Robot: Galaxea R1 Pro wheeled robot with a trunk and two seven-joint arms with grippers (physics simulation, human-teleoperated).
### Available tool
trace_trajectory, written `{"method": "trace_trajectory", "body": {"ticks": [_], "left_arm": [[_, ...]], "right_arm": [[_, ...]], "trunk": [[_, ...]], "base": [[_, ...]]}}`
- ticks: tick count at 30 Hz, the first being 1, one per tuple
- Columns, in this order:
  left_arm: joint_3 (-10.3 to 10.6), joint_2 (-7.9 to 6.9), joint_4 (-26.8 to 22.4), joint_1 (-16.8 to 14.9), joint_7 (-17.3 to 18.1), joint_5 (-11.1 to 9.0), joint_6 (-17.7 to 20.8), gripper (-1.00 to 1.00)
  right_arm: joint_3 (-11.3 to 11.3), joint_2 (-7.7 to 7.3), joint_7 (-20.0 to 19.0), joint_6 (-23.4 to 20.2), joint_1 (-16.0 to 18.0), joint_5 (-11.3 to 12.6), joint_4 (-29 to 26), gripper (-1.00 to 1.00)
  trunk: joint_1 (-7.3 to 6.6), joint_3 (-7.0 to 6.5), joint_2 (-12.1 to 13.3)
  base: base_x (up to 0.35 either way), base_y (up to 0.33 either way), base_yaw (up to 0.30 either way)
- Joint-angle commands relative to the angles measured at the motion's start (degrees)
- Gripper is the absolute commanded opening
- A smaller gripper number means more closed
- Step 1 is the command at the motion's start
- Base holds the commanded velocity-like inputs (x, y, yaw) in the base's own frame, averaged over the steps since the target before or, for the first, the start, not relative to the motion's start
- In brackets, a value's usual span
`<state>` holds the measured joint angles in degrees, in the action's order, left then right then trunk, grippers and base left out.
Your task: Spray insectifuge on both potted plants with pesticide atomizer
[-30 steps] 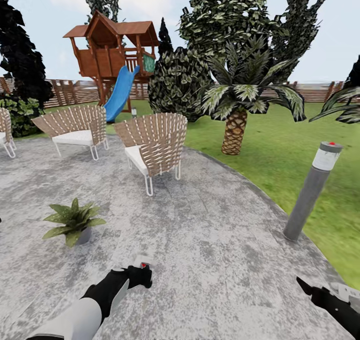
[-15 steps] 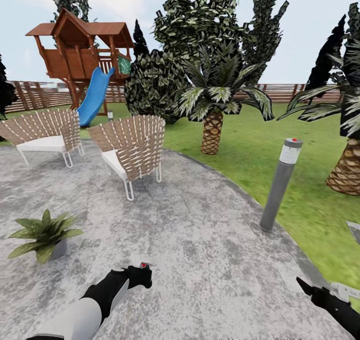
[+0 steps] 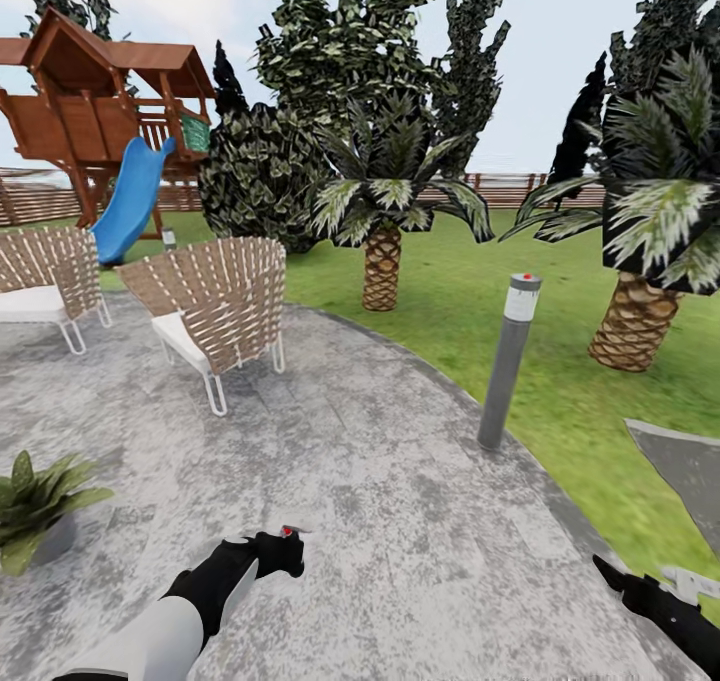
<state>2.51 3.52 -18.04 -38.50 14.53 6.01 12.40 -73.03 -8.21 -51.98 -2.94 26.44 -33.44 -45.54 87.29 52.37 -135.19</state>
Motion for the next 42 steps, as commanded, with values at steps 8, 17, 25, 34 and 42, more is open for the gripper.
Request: {"method": "trace_trajectory", "body": {"ticks": [8, 17, 25, 34, 42], "left_arm": [[-0.03, -0.01, -0.15, 0.00, 0.24, 0.58, 0.26, -1.00], [-0.04, -0.01, -0.15, 0.00, 0.24, 0.58, 0.26, -1.00], [-0.05, -0.01, -0.15, 0.00, 0.24, 0.58, 0.26, -1.00], [-0.05, -0.01, -0.15, 0.00, 0.24, 0.58, 0.26, -1.00], [-0.01, 0.01, -0.15, 0.00, 0.24, 0.58, 0.26, -1.00]], "right_arm": [[-0.24, 0.01, -0.41, -0.31, 0.10, -0.23, -0.07, 1.00], [-0.23, 0.03, -0.41, -0.31, 0.10, -0.23, -0.07, 1.00], [-0.22, 0.03, -0.43, -0.30, 0.10, -0.23, -0.07, 1.00], [-0.25, 0.03, -0.41, -0.31, 0.10, -0.23, -0.07, 1.00], [-0.25, 0.02, -0.41, -0.31, 0.10, -0.23, -0.07, 1.00]], "trunk": [[-0.01, -0.25, -0.03], [-0.01, -0.27, -0.03], [-0.01, -0.27, -0.03], [-0.01, -0.27, -0.03], [-0.01, -0.27, -0.03]], "base": [[0.000, 0.000, -0.283], [0.000, 0.000, -0.299], [0.000, 0.000, -0.300], [0.000, 0.000, -0.300], [0.000, -0.004, -0.300]]}}
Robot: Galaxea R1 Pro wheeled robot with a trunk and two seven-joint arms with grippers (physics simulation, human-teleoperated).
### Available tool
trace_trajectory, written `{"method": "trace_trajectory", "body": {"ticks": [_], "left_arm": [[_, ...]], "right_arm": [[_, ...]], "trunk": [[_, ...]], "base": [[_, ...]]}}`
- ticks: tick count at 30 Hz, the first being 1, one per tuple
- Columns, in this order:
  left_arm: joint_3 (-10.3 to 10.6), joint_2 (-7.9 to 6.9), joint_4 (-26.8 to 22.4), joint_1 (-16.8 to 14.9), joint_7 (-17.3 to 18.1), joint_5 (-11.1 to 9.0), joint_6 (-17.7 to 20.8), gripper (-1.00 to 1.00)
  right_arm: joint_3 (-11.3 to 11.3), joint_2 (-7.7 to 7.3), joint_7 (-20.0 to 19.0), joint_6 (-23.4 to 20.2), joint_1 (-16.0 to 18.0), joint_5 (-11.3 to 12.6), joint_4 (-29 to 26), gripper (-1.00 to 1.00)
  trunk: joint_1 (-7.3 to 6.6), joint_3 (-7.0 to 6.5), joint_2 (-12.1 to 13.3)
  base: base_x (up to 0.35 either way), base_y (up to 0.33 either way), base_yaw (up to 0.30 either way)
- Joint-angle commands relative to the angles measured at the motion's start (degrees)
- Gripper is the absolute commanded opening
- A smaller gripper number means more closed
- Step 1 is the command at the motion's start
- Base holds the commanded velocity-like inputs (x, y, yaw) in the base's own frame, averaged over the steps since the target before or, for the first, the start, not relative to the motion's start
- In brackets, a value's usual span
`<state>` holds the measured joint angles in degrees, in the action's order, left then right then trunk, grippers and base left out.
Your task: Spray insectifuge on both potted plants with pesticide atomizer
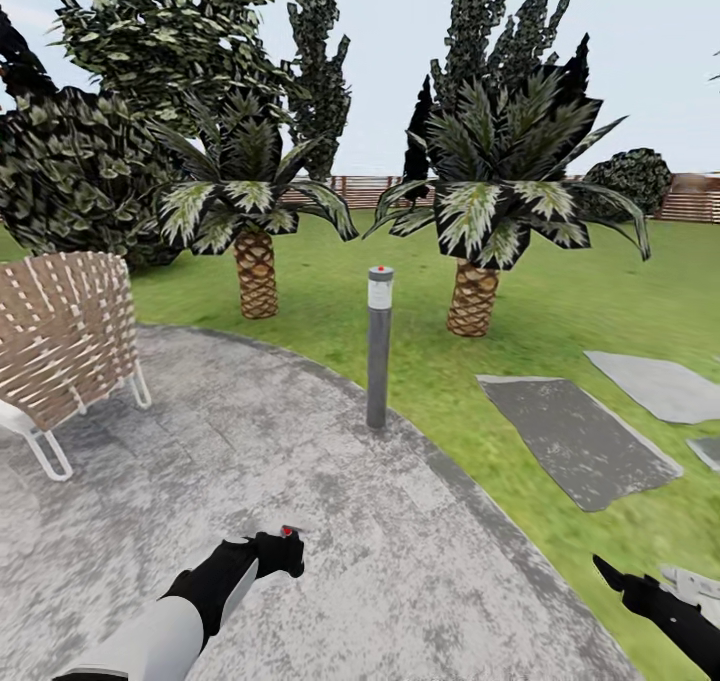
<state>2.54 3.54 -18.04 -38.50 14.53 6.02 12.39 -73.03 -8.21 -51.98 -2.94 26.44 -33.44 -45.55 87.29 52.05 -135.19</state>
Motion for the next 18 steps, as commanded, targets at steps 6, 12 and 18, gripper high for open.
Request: {"method": "trace_trajectory", "body": {"ticks": [6, 12, 18], "left_arm": [[-0.03, -0.02, -0.15, 0.00, 0.24, 0.58, 0.26, -1.00], [-0.01, 0.01, -0.15, 0.00, 0.24, 0.58, 0.26, -1.00], [-0.05, -0.02, -0.15, 0.00, 0.24, 0.58, 0.26, -1.00]], "right_arm": [[-0.25, 0.04, -0.42, -0.31, 0.10, -0.22, -0.07, 1.00], [-0.27, 0.04, -0.42, -0.31, 0.10, -0.22, -0.07, 1.00], [-0.24, 0.03, -0.41, -0.31, 0.10, -0.22, -0.07, 1.00]], "trunk": [[-0.01, 0.06, -0.03], [-0.01, 0.06, -0.03], [-0.01, 0.06, -0.03]], "base": [[0.000, -0.217, -0.300], [0.028, -0.307, -0.300], [0.084, -0.310, -0.300]]}}
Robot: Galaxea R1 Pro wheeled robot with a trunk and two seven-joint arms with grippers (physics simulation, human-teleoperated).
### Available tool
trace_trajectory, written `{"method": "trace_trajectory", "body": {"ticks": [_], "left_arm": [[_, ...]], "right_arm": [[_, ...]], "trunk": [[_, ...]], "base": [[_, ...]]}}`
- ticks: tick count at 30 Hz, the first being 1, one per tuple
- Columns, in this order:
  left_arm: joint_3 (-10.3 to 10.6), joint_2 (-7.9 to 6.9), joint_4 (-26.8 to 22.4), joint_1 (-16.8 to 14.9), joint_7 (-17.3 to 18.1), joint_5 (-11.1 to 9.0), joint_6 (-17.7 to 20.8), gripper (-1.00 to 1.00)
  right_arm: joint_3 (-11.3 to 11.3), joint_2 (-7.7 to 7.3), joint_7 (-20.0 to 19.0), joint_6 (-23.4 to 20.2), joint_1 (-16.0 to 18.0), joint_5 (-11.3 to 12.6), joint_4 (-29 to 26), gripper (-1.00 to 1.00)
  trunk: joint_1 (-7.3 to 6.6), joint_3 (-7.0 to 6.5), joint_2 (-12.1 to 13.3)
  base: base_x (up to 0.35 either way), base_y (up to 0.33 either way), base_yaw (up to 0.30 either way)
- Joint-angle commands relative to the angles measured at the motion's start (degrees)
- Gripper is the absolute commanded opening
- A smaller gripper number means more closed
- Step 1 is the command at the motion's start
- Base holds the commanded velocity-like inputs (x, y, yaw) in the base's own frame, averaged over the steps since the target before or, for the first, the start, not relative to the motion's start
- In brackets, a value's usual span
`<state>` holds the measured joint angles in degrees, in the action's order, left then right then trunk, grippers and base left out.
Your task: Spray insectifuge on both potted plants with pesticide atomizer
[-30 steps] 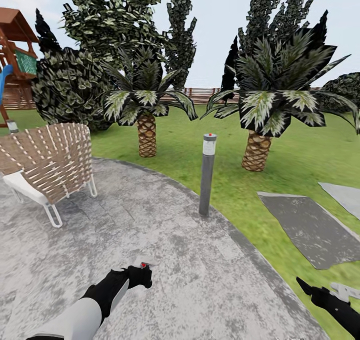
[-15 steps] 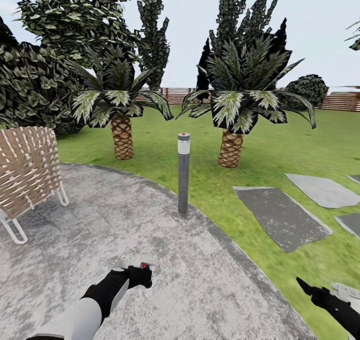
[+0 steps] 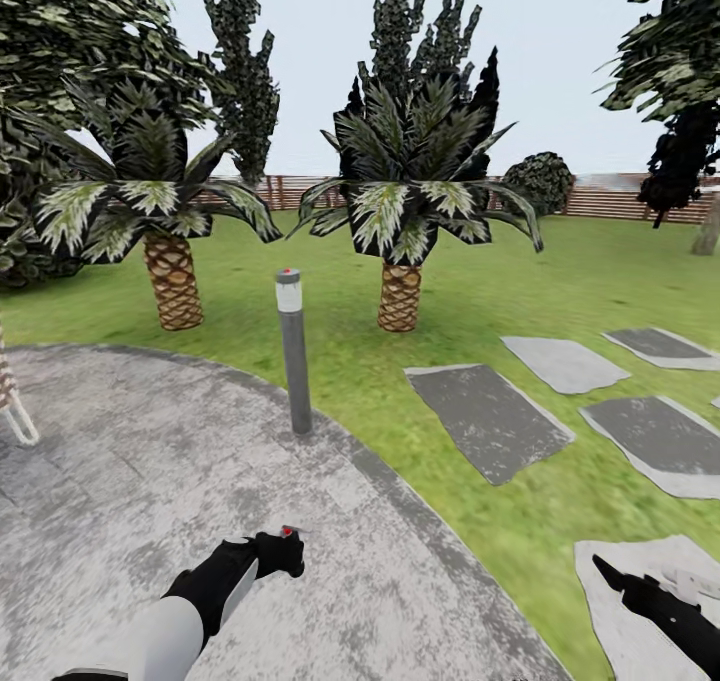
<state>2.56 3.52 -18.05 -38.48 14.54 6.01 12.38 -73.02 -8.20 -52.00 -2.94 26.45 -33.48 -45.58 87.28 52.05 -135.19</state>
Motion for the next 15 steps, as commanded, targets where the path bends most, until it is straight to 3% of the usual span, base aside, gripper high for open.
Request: {"method": "trace_trajectory", "body": {"ticks": [1, 7, 15], "left_arm": [[-0.08, 0.00, -0.14, -0.01, 0.23, 0.58, 0.28, -1.00], [-0.09, 0.00, -0.14, -0.01, 0.23, 0.58, 0.28, -1.00], [-0.10, 0.00, -0.14, -0.01, 0.23, 0.58, 0.28, -1.00]], "right_arm": [[-0.25, 0.00, -0.38, -0.31, 0.09, -0.19, -0.04, 1.00], [-0.26, 0.01, -0.44, -0.31, 0.09, -0.19, -0.04, 1.00], [-0.25, 0.02, -0.44, -0.31, 0.09, -0.19, -0.04, 1.00]], "trunk": [[0.00, 0.06, -0.03], [0.00, 0.06, -0.03], [0.00, 0.00, -0.03]], "base": [[0.093, -0.310, -0.300], [0.085, -0.215, -0.300], [0.009, -0.018, -0.300]]}}
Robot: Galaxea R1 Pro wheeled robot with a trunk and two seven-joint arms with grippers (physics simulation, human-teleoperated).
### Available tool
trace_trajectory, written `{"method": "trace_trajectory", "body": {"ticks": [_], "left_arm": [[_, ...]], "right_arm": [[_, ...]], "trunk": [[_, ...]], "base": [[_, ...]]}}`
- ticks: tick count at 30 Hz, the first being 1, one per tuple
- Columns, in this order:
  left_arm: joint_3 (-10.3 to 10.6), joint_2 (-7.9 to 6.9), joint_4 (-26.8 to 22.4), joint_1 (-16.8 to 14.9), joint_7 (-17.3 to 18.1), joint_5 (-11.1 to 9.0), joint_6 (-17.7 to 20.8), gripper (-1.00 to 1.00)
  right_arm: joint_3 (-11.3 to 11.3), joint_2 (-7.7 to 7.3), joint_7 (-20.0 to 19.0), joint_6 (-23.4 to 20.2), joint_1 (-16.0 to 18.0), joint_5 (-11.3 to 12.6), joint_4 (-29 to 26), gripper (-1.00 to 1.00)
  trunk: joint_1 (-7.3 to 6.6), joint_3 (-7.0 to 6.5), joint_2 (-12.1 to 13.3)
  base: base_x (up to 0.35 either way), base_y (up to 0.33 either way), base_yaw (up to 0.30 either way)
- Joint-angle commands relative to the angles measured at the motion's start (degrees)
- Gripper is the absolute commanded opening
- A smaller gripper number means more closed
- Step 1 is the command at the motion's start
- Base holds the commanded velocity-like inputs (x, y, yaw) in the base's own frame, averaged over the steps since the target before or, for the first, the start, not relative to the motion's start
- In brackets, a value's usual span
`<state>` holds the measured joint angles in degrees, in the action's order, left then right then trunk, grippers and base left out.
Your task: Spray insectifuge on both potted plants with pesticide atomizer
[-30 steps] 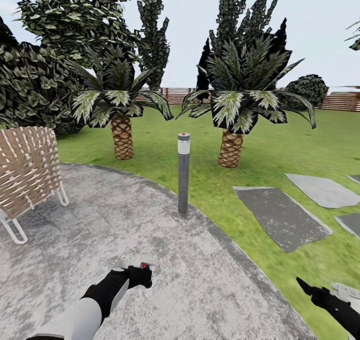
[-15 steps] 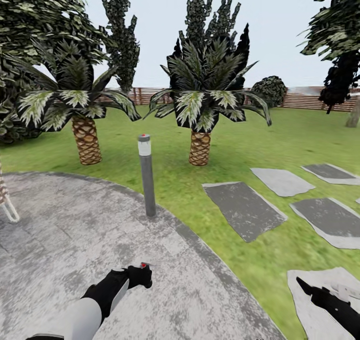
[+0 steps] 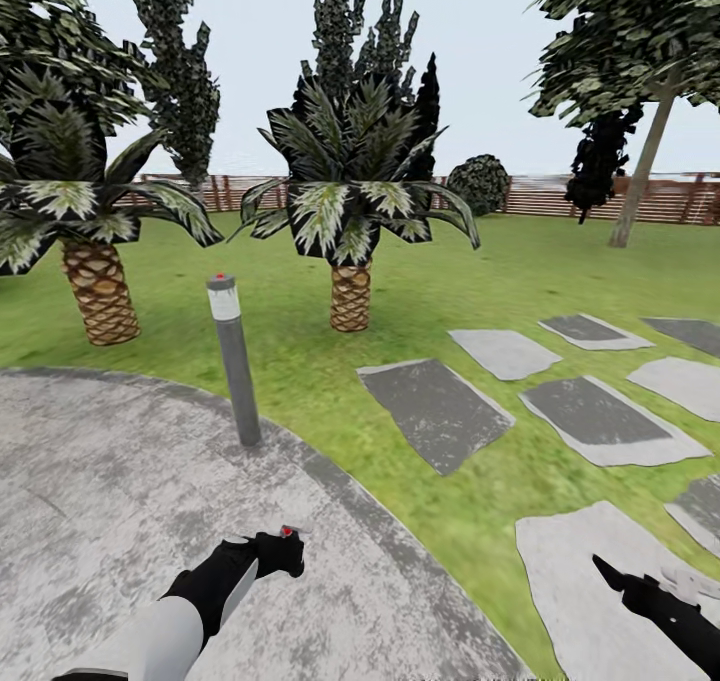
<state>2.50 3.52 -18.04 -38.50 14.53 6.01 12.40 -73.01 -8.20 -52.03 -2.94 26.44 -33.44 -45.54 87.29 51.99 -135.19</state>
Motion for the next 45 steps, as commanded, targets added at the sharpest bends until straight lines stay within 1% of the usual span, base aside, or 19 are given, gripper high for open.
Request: {"method": "trace_trajectory", "body": {"ticks": [1, 22, 45], "left_arm": [[-0.04, -0.01, -0.15, 0.00, 0.24, 0.58, 0.26, -1.00], [-0.04, 0.00, -0.15, 0.00, 0.24, 0.58, 0.26, -1.00], [0.05, 0.02, -0.15, 0.00, 0.24, 0.58, 0.26, -1.00]], "right_arm": [[-0.26, 0.02, -0.42, -0.31, 0.10, -0.23, -0.05, 1.00], [-0.29, 0.02, -0.44, -0.31, 0.10, -0.23, -0.07, 1.00], [-0.25, 0.01, -0.35, -0.31, 0.10, -0.23, -0.07, 1.00]], "trunk": [[-0.01, 0.03, -0.03], [-0.01, -0.79, -0.03], [-0.01, -2.15, -0.03]], "base": [[0.000, -0.001, -0.300], [0.000, 0.000, -0.295], [0.000, 0.000, -0.258]]}}
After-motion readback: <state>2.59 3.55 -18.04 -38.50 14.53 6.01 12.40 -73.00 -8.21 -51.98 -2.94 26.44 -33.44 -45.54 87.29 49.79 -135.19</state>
